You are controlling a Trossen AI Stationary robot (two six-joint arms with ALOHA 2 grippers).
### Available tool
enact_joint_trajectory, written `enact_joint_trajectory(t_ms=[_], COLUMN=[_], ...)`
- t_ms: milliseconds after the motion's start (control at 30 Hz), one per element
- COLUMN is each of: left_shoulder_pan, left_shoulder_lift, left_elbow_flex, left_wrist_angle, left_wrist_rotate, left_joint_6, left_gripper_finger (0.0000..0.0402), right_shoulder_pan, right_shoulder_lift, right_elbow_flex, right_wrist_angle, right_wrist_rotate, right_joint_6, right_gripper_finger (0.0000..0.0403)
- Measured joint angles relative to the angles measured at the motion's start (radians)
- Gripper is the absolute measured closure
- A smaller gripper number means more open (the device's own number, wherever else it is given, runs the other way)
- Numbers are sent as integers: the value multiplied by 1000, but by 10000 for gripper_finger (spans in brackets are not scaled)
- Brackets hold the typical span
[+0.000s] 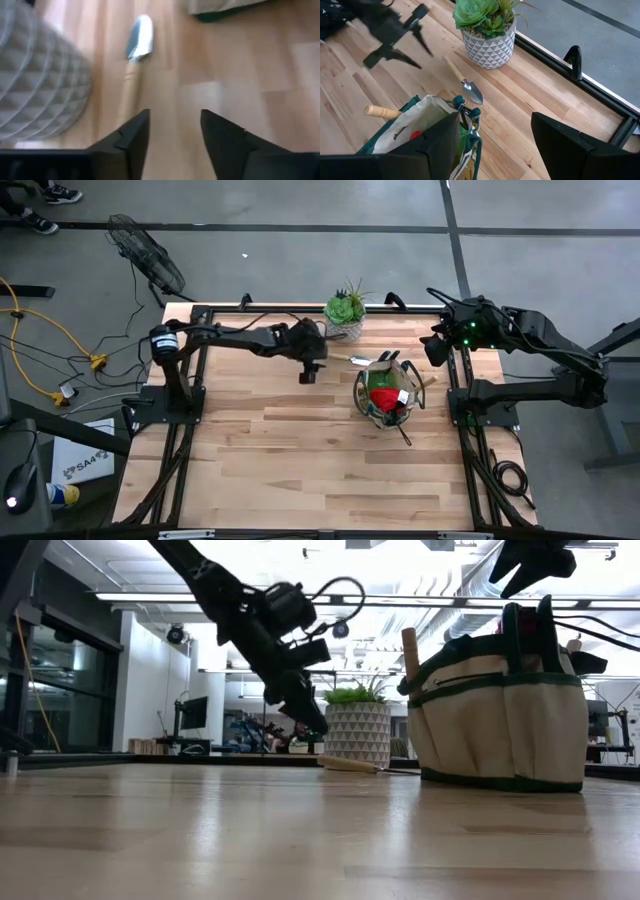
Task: Pick & Place Garden tools in Gardening bag
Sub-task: Put the brown trowel into the brown gardening bag
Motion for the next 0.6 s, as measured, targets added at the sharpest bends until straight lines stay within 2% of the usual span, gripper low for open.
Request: enact_joint_trajectory(t_ms=[100, 200, 600], left_shoulder_pan=[35, 62, 120], left_shoulder_lift=[15, 31, 107], left_elbow_flex=[1, 1, 2], left_wrist_angle=[0, 5, 74], left_wrist_rotate=[8, 31, 83], left_joint_6=[0, 6, 30], left_gripper_finger=[197, 179, 174], right_shoulder_pan=[0, 0, 0], right_shoulder_lift=[0, 0, 0], right_elbow_flex=[0, 0, 0], right_wrist_angle=[0, 0, 1], right_wrist_rotate=[0, 0, 0], right_joint_6=[0, 0, 0], right_gripper_finger=[165, 165, 165])
